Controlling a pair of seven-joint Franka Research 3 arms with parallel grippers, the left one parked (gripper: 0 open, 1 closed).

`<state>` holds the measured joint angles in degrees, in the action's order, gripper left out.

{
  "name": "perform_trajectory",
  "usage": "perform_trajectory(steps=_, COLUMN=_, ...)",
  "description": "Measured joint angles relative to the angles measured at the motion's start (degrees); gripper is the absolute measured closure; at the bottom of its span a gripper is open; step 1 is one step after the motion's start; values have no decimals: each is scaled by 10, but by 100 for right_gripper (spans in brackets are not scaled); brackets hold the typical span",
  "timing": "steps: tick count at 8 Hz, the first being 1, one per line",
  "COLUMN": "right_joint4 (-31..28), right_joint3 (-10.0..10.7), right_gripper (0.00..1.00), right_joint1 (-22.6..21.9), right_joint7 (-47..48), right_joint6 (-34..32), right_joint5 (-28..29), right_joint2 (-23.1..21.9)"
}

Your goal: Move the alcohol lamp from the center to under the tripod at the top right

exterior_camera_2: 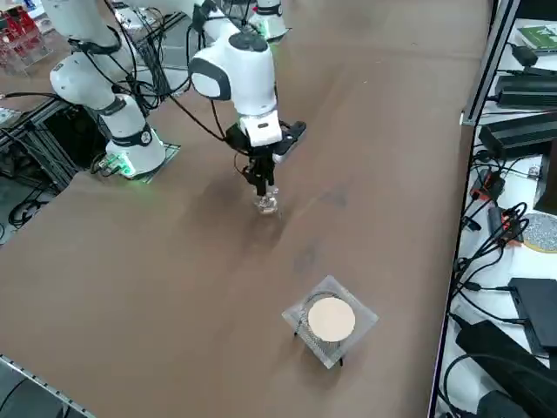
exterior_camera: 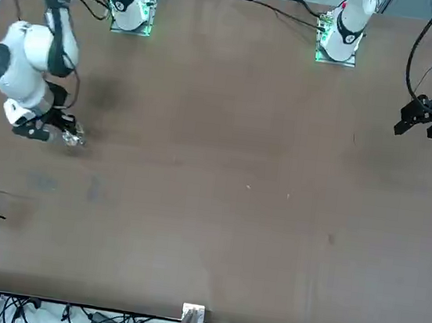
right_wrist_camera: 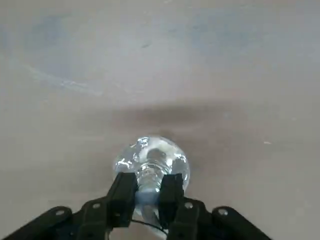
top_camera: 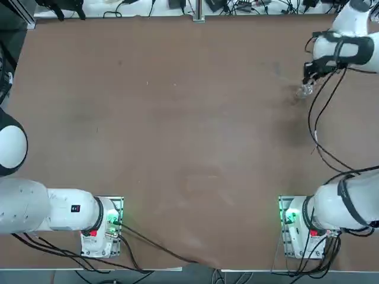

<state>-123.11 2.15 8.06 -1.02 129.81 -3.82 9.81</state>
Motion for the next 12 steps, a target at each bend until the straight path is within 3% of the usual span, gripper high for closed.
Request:
perform_trajectory(steps=1, right_joint4=56, right_joint3=1, right_gripper=72, right_joint1=32, right_joint7=-13, right_joint6=-55, right_joint5=1, right_joint2=5)
perform_trajectory(steps=3, right_joint4=144, right_joint3=2, right_gripper=72, right_joint1=87, right_joint7=-25, right_joint6=-84, right_joint5=19, right_joint2=44)
perform_trajectory(steps=6, right_joint4=287, right_joint3=3, right_gripper=72, right_joint1=146, right_joint7=-26, right_joint6=-83, right_joint5=42, right_joint2=169)
perform_trajectory(steps=9, right_joint4=400, right_joint3=1, right_gripper=72, right_joint1=153, right_joint7=-26, right_joint6=-81, right_joint5=85, right_joint2=273)
perform_trajectory(steps=12, right_joint4=446, right_joint3=-2, right_gripper=72, right_joint1=152, right_joint7=-4, right_joint6=-79, right_joint5=111, right_joint2=320)
